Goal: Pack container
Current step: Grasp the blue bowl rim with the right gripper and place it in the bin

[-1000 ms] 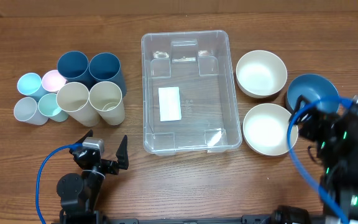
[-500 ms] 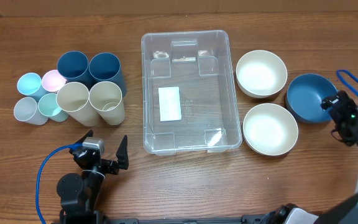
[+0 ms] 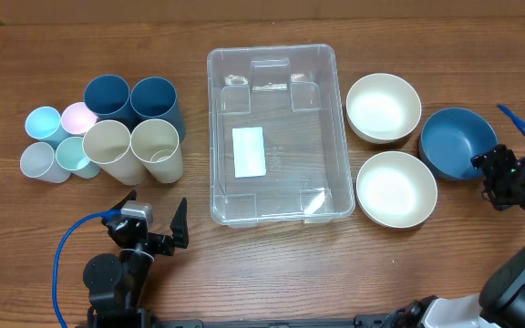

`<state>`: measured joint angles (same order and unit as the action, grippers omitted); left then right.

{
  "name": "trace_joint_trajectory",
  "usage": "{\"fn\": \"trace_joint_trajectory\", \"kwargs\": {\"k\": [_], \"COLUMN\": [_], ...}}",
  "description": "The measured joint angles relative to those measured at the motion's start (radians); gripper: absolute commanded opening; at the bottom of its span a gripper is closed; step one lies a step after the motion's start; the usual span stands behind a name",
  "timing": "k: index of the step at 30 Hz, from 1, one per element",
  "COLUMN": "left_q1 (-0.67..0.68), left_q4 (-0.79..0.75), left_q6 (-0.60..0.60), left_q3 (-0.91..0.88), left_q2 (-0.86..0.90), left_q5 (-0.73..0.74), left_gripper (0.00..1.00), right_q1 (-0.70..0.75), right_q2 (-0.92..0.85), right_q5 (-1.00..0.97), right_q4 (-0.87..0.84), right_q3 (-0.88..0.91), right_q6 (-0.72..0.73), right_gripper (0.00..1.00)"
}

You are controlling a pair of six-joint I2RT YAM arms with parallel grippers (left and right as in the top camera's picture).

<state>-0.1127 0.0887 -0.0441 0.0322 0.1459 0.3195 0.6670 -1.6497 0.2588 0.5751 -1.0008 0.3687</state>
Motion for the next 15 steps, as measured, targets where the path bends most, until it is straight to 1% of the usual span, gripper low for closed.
{"fn": "trace_joint_trajectory", "kwargs": {"k": [2, 4, 6, 7, 9, 12, 15], "left_q1": [0.000, 0.000, 0.000, 0.000, 0.000, 0.000, 0.000], "left_q4": [0.000, 0.000, 0.000, 0.000, 0.000, 0.000, 0.000], "left_q6": [0.000, 0.000, 0.000, 0.000, 0.000, 0.000, 0.000], "left_q3": [0.000, 0.000, 0.000, 0.000, 0.000, 0.000, 0.000], "left_q2": [0.000, 0.000, 0.000, 0.000, 0.000, 0.000, 0.000], "left_q5": [0.000, 0.000, 0.000, 0.000, 0.000, 0.000, 0.000], "left_gripper": [1.00, 1.00, 1.00, 1.00, 1.00, 1.00, 1.00], "right_q1": [0.000, 0.000, 0.000, 0.000, 0.000, 0.001, 0.007], "right_q2": [-0.013, -0.044, -0.059, -0.061, -0.061, -0.060, -0.042], "right_q5": [-0.001, -0.001, -0.003, -0.004, -0.004, -0.010, -0.015], "right_q4": [-0.013, -0.013, -0.014, -0.013, -0.014, -0.007, 0.047], "right_q3": [0.000, 0.000, 0.000, 0.000, 0.000, -0.003, -0.032], "right_q6": [-0.001, 0.012, 0.023, 0.023, 0.026, 0.025, 0.029], "right_gripper": [0.57, 0.46, 0.29, 0.18, 0.04, 0.04, 0.04]}}
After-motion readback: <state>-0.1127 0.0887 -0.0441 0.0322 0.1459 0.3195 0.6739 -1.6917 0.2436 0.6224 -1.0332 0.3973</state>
